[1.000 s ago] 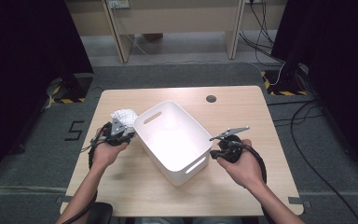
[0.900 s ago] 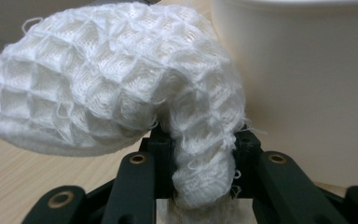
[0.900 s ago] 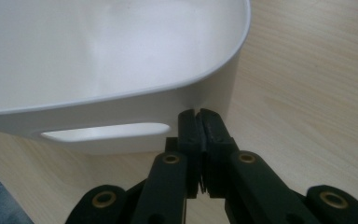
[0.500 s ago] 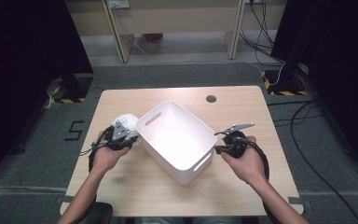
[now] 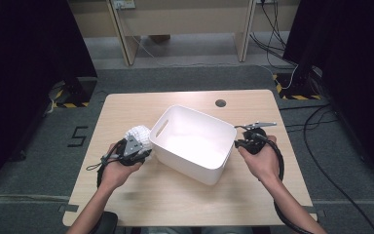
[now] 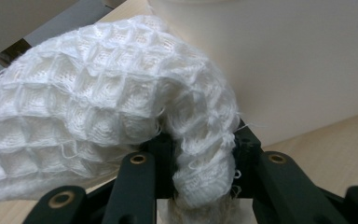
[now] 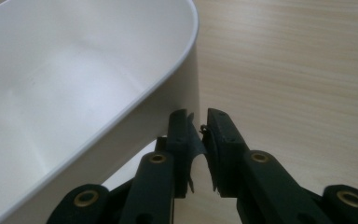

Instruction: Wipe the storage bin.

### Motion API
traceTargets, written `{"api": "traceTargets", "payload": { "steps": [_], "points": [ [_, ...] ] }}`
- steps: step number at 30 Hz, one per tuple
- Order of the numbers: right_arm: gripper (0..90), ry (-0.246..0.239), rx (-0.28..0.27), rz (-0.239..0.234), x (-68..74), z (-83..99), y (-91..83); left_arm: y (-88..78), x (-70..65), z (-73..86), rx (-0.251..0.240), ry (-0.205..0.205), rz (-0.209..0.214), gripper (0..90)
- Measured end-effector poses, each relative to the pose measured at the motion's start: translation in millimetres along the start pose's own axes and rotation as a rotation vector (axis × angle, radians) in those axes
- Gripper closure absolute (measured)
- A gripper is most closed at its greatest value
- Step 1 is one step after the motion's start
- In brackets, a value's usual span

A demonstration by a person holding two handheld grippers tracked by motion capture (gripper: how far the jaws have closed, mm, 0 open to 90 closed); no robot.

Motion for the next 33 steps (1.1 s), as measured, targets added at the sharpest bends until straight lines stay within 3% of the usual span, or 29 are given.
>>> {"api": "traceTargets", "payload": {
  "steps": [6, 11, 14, 21, 27, 32, 33],
  "points": [
    [79.9, 0.034, -0.027, 0.026, -3.9, -12.4, 2.9, -4.5, -12.9, -0.7, -0.008, 0.030, 0.017, 68.1],
    [80.8, 0.033, -0.031, 0.036, -0.5, -23.1, 7.4, -8.0, -16.2, 2.7, -0.002, 0.013, 0.020, 68.0],
    [81.9, 0.029, -0.036, 0.028, 3.8, -27.6, 10.5, -10.5, -15.8, 4.7, -0.006, 0.024, 0.015, 68.0],
    [79.6, 0.009, -0.040, 0.007, 13.0, -36.8, 17.5, -18.6, -14.4, 14.6, 0.000, -0.008, 0.009, 67.9],
    [71.4, 0.095, -0.097, -0.002, 7.4, -48.3, 6.2, -27.6, -15.9, 18.9, -0.017, -0.010, 0.010, 67.8],
    [71.3, 0.082, -0.133, -0.011, 12.0, -52.7, -3.2, -34.2, -21.9, 28.5, -0.027, -0.018, 0.019, 67.7],
    [70.0, 0.089, -0.140, -0.021, 12.4, -52.9, -4.9, -35.2, -22.6, 30.5, -0.028, -0.001, 0.014, 67.7]
  ]
}}
Point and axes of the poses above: each handheld gripper's, and its own axes: y roughly forward along the jaws, z roughly out of its underside, x roughly to its left, the point moved 3 cm from there along y, roughly forward along the jaws, and after that the axes turned 10 degrees about x, right-handed, at the moved point
